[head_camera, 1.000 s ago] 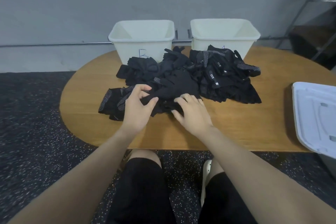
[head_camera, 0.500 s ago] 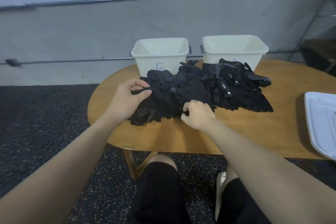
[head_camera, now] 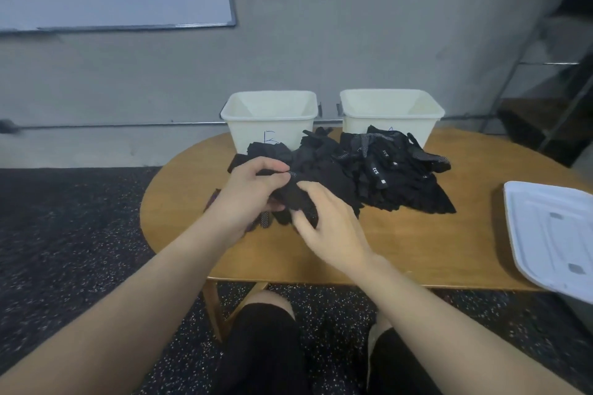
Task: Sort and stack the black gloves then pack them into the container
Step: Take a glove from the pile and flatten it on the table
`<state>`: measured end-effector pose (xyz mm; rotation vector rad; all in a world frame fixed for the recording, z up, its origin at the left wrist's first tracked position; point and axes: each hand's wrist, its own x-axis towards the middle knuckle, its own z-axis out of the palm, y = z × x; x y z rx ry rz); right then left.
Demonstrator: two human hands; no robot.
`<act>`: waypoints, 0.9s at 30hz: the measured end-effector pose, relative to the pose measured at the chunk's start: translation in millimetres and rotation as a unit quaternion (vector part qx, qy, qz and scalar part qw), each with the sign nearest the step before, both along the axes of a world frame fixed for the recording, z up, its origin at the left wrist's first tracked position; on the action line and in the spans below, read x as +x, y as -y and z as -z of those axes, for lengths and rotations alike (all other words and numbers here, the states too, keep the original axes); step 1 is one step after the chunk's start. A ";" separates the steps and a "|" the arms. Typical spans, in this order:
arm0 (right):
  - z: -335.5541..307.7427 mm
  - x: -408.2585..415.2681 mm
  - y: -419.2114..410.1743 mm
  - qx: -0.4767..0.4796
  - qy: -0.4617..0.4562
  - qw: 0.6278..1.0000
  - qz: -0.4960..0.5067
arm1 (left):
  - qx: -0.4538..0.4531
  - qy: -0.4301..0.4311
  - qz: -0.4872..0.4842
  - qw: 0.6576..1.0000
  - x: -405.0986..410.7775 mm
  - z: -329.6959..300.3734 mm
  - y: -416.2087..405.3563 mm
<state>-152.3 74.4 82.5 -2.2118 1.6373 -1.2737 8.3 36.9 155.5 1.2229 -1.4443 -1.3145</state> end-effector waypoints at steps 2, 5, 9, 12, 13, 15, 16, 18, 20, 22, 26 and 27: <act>-0.5 -7.5 -2.2 0.005 0.063 0.998 -0.011 | -0.009 -0.021 0.014 1.000 -7.9 -3.6 -6.4; -8.3 -21.6 -7.2 0.016 0.140 0.989 -0.036 | -0.024 -0.032 0.028 0.999 -12.2 -7.5 -9.3; -30.6 -39.2 -18.5 0.003 0.177 0.984 -0.022 | -0.070 0.044 0.156 0.984 -15.1 0.5 -11.2; -40.2 -55.7 -28.9 0.008 0.190 0.982 -0.006 | -0.068 0.055 0.234 0.968 -36.5 8.9 -23.5; -42.0 -61.9 -32.5 0.016 0.191 0.981 -0.002 | -0.068 0.042 0.237 0.968 -45.5 10.9 -27.2; -46.8 -74.4 -41.4 0.030 0.183 0.983 0.006 | -0.072 0.018 0.229 0.971 -63.8 12.7 -31.5; -50.3 -80.5 -46.4 0.038 0.179 0.983 0.009 | -0.075 0.012 0.222 0.972 -72.2 12.9 -31.9; -58.1 -92.3 -56.1 0.053 0.181 0.982 0.013 | -0.094 0.008 0.209 0.973 -87.6 9.6 -34.1; -61.8 -102.8 -62.2 0.060 0.189 0.980 0.022 | -0.108 0.001 0.190 0.976 -99.5 6.2 -35.1; -60.9 -109.7 -66.3 0.048 0.198 0.978 0.041 | -0.108 -0.013 0.172 0.979 -106.9 4.3 -37.6; -49.9 -115.8 -70.7 0.044 0.232 0.970 0.066 | -0.113 0.001 0.152 0.982 -111.2 17.0 -38.6; -44.1 -116.5 -69.7 0.051 0.239 0.967 0.066 | -0.108 0.005 0.145 0.983 -111.6 22.4 -39.6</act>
